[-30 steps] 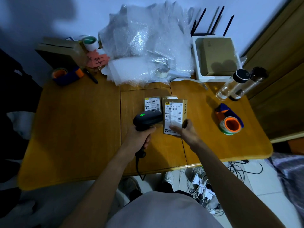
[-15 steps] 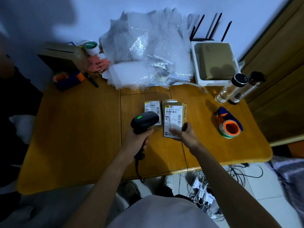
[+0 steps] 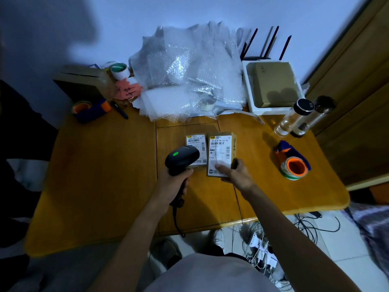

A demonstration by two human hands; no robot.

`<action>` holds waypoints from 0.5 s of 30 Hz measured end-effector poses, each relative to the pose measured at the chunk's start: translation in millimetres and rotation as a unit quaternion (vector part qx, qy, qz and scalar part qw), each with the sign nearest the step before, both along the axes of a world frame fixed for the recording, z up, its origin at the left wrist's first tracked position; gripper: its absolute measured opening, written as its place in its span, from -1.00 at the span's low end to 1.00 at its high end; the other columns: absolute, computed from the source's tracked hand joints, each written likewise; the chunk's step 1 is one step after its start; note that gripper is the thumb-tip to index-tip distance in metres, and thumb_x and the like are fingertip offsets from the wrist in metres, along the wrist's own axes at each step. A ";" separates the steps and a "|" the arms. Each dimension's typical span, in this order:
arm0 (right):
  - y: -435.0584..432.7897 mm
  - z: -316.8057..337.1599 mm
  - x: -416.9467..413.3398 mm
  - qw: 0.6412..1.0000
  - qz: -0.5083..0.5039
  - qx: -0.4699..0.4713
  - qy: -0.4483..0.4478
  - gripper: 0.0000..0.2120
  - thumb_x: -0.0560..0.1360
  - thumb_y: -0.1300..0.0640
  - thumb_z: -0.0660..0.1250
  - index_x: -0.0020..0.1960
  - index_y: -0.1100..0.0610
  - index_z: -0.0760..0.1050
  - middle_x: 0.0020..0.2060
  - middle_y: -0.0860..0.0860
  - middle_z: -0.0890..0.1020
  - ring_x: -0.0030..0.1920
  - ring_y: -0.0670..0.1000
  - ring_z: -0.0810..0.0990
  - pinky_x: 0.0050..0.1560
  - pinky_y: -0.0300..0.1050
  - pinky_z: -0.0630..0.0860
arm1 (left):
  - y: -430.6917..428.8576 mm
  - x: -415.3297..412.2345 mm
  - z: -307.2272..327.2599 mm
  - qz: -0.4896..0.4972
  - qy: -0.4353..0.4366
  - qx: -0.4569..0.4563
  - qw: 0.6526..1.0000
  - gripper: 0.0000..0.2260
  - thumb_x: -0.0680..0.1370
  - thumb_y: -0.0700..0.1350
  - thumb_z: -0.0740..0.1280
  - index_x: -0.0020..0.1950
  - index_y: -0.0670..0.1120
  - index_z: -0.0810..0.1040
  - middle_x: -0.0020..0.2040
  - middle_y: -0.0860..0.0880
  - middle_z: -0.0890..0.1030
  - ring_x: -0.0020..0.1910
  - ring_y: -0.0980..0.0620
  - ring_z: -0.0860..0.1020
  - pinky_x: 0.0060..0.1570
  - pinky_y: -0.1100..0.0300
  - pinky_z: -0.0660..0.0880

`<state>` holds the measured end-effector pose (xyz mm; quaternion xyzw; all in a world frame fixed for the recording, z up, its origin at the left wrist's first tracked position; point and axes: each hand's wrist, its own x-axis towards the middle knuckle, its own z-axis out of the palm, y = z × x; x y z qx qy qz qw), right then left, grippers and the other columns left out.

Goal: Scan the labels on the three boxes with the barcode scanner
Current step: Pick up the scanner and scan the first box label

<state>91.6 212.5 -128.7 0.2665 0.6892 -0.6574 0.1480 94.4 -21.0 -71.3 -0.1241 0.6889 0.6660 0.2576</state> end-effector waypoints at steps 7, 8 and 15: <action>-11.5 4.0 -6.9 1.000 -0.022 -0.017 -0.003 -0.34 0.49 -0.03 0.50 0.44 0.17 0.29 0.18 0.10 0.62 0.09 0.11 0.68 0.07 0.08 0.68 | -14.8 -1.0 1.5 0.052 -0.024 0.015 0.998 -0.89 0.55 -0.09 0.47 -0.05 -0.12 0.63 -0.38 -0.02 0.57 -0.44 0.06 0.56 -0.35 0.21 0.53; -14.0 4.8 -7.3 1.000 -0.022 -0.019 -0.003 -0.34 0.49 -0.05 0.49 0.45 0.15 0.29 0.20 0.11 0.62 0.10 0.11 0.67 0.05 0.08 0.68 | -17.4 -0.7 2.1 0.061 -0.023 0.015 0.998 -0.89 0.55 -0.09 0.47 -0.04 -0.13 0.63 -0.38 -0.02 0.58 -0.43 0.05 0.57 -0.32 0.18 0.53; -41.1 5.3 -16.1 1.000 -0.018 -0.009 0.015 -0.33 0.48 -0.11 0.49 0.47 0.04 0.28 0.19 0.08 0.64 0.10 0.07 0.69 -0.10 0.00 0.68 | -38.1 0.2 -0.9 0.128 -0.033 0.003 0.991 -0.91 0.56 -0.12 0.46 -0.11 -0.11 0.60 -0.38 -0.02 0.57 -0.42 0.03 0.56 -0.34 0.18 0.54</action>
